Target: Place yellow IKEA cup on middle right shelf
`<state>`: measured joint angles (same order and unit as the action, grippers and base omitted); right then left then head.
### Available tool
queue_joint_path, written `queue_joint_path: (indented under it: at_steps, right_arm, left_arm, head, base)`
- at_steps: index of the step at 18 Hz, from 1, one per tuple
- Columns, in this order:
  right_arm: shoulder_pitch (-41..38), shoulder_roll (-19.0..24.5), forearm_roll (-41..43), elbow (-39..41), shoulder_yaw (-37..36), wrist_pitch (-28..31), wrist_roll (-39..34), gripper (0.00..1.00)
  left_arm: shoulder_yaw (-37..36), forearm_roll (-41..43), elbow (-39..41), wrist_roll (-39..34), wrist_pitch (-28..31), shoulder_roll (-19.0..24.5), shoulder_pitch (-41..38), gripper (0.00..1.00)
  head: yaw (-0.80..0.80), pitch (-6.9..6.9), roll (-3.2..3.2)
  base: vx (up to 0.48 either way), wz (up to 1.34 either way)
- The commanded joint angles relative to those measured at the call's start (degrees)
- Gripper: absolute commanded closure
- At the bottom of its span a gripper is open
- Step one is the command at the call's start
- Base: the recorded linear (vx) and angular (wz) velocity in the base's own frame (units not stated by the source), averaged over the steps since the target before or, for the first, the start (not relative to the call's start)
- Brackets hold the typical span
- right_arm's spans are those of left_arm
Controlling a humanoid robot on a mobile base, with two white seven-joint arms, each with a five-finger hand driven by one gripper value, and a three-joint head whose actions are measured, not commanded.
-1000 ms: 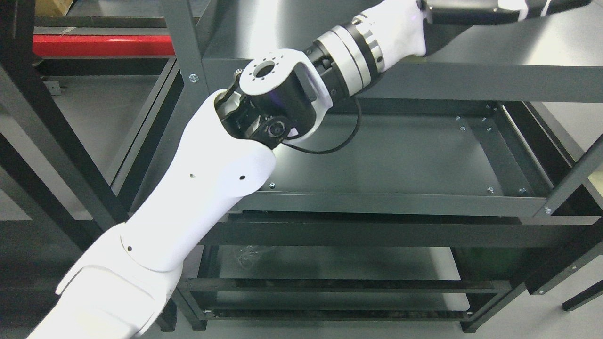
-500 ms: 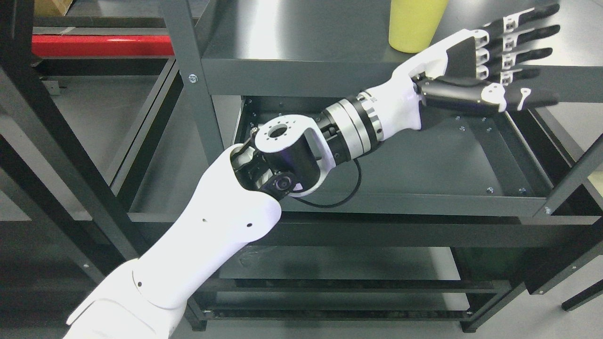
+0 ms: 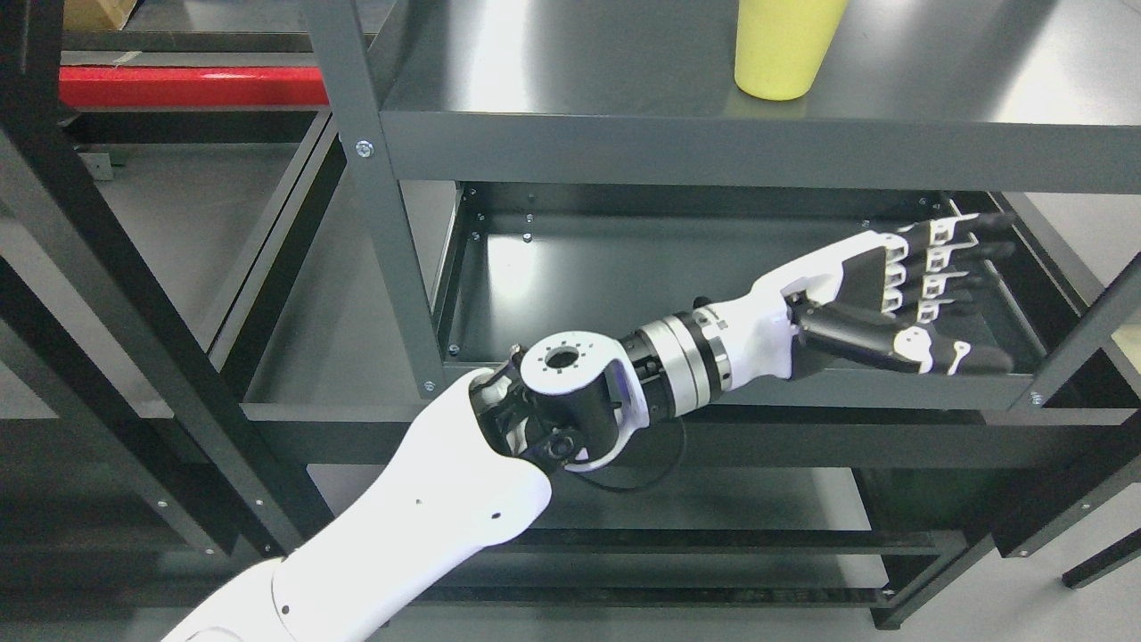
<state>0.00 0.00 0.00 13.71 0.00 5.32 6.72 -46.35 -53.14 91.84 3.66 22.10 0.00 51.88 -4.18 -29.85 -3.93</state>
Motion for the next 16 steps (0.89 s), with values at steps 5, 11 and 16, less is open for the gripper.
queue_joint_path:
  at_steps: [5, 11, 16]
  right_arm:
    - [-0.80, -1.00, 1.41, 0.00, 0.97, 0.05, -0.04, 0.01]
    - [-0.80, -1.00, 1.41, 0.00, 0.97, 0.05, -0.04, 0.01]
    - [-0.80, -1.00, 1.41, 0.00, 0.97, 0.05, -0.04, 0.01]
  left_arm:
    - [13.00, 34.73, -5.79, -0.06, -10.92, 1.00, -22.86, 0.01]
    - [29.63, 43.03, -6.32, -0.50, -15.24, 1.00, -27.45, 0.01]
    - [35.27, 46.81, -4.66, -0.32, -15.50, 1.00, -28.59, 0.01]
  head:
    - [0.00, 0.00, 0.00]
    - [0.00, 0.00, 0.00]
    - [0.00, 0.00, 0.00]
  base:
    - [0.000, 0.00]
    - [0.000, 0.00]
    - [0.000, 0.00]
